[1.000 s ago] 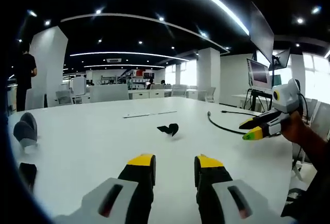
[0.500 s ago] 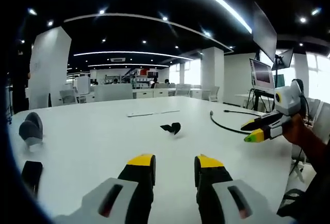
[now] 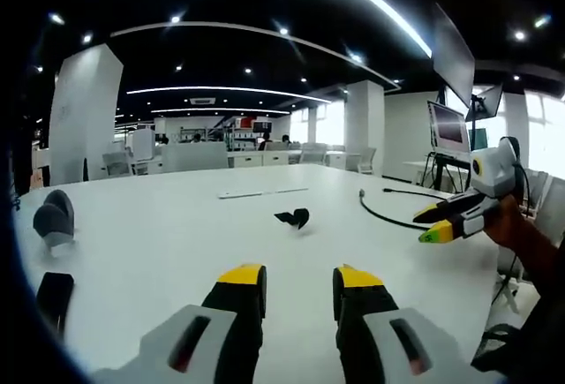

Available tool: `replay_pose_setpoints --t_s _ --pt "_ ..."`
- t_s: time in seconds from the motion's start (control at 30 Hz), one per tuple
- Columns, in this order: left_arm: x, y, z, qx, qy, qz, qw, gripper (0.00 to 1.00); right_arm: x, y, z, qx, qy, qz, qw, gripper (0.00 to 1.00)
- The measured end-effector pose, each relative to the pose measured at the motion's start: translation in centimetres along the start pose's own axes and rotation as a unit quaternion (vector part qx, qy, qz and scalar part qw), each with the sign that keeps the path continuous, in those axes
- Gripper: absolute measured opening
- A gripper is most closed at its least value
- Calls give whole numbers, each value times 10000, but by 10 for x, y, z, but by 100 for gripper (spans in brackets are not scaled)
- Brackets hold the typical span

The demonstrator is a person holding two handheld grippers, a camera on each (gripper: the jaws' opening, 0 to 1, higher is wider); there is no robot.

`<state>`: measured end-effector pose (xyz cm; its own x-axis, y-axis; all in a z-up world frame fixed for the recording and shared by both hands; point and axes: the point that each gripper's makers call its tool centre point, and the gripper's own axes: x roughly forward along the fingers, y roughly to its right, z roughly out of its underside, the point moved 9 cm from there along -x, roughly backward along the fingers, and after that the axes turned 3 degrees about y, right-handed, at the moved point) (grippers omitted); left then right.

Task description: Find the charging cable on the desk, coil it up and secure with Velcro.

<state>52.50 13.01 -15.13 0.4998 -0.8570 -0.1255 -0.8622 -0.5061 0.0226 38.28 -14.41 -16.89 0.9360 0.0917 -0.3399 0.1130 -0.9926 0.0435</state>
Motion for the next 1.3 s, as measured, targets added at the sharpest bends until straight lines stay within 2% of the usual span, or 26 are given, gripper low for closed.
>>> replay_pose_setpoints --t_s 0.4,1.3 --pt "-1 6 3 -85 52 21 9999 31 -5 -1 7 5 -25 1 10000 40" --pt "3 7 4 -169 48 35 9998 31 -7 3 6 13 -7 65 10000 40"
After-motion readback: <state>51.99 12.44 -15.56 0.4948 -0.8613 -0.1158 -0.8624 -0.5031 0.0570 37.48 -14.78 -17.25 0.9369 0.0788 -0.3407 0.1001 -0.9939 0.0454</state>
